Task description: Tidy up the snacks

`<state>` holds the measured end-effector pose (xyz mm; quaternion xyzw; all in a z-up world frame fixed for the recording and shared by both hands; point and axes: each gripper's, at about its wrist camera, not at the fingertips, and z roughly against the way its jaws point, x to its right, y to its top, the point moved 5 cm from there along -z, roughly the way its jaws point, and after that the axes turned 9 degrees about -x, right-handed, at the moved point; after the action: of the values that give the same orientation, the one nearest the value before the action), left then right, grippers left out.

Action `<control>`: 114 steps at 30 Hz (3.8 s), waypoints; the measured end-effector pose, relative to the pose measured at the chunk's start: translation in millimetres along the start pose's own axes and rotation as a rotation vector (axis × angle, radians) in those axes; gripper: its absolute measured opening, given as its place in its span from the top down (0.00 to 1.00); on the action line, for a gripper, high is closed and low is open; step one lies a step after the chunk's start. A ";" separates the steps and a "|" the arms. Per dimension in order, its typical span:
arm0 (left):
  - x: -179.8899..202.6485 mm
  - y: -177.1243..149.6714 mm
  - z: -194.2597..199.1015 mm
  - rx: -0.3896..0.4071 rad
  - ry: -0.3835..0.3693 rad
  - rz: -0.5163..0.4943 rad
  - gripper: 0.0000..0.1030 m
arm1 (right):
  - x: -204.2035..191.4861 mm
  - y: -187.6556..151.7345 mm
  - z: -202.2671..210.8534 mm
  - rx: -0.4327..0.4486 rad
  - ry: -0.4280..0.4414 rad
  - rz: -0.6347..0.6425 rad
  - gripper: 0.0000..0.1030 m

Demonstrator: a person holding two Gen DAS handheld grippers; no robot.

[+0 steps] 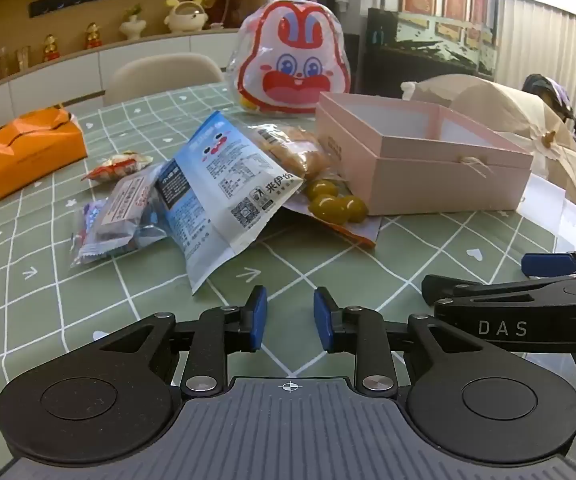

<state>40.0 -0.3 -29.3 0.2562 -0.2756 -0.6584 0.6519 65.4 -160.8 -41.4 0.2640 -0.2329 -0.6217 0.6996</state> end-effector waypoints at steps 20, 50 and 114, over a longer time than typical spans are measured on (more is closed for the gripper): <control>2.5 1.5 -0.8 -0.002 0.017 -0.012 0.70 | 0.3 0.0 -0.1 0.000 0.002 -0.001 0.00; 2.8 2.2 -2.7 -0.002 0.020 -0.008 0.70 | 0.2 -0.2 0.1 0.000 0.002 -0.001 0.00; -112.7 211.0 22.5 0.005 -0.130 0.146 0.70 | -34.7 207.2 89.8 0.080 0.126 0.208 0.12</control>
<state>177.7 113.4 131.4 0.1937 -0.3369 -0.6238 0.6781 157.4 -115.3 162.8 0.3047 -0.2389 -0.5183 0.7625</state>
